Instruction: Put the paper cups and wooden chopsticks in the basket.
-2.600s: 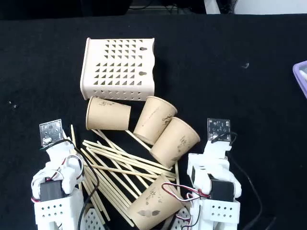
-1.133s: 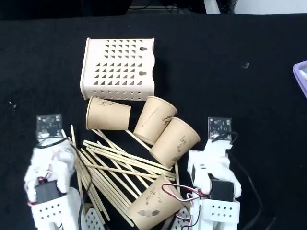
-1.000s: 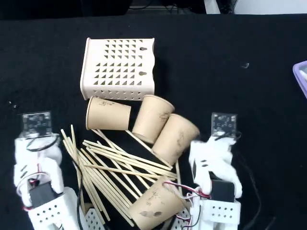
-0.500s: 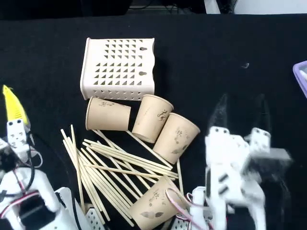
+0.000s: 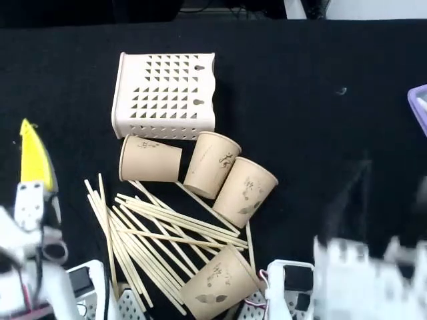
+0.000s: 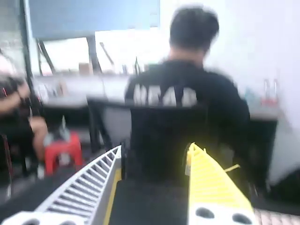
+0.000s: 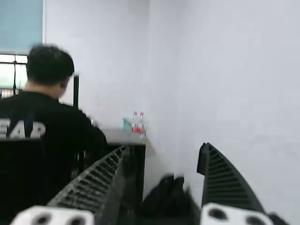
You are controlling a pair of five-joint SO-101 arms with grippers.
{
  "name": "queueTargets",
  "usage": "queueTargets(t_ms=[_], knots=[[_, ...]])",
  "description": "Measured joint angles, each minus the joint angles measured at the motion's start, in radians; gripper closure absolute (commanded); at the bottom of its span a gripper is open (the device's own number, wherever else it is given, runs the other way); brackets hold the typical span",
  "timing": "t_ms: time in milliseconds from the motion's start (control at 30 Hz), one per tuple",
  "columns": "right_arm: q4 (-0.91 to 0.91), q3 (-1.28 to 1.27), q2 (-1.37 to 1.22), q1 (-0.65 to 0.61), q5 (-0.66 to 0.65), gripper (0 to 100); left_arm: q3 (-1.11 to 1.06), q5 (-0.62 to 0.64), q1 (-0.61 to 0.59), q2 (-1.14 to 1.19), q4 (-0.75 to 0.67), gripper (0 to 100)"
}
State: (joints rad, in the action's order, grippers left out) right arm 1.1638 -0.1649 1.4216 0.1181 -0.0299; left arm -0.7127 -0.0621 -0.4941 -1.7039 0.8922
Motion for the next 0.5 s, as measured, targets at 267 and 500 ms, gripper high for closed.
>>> queueTargets(t_ms=[267, 500], knots=[[0.005, -0.087, -0.483, 0.0, 0.0, 77.9, 0.074, 0.0, 0.014, 0.525, 0.046, 71], [-0.253, -0.42, -0.856, -0.043, 0.0, 77.9, 0.195, 0.003, 0.138, 1.016, 0.084, 70]])
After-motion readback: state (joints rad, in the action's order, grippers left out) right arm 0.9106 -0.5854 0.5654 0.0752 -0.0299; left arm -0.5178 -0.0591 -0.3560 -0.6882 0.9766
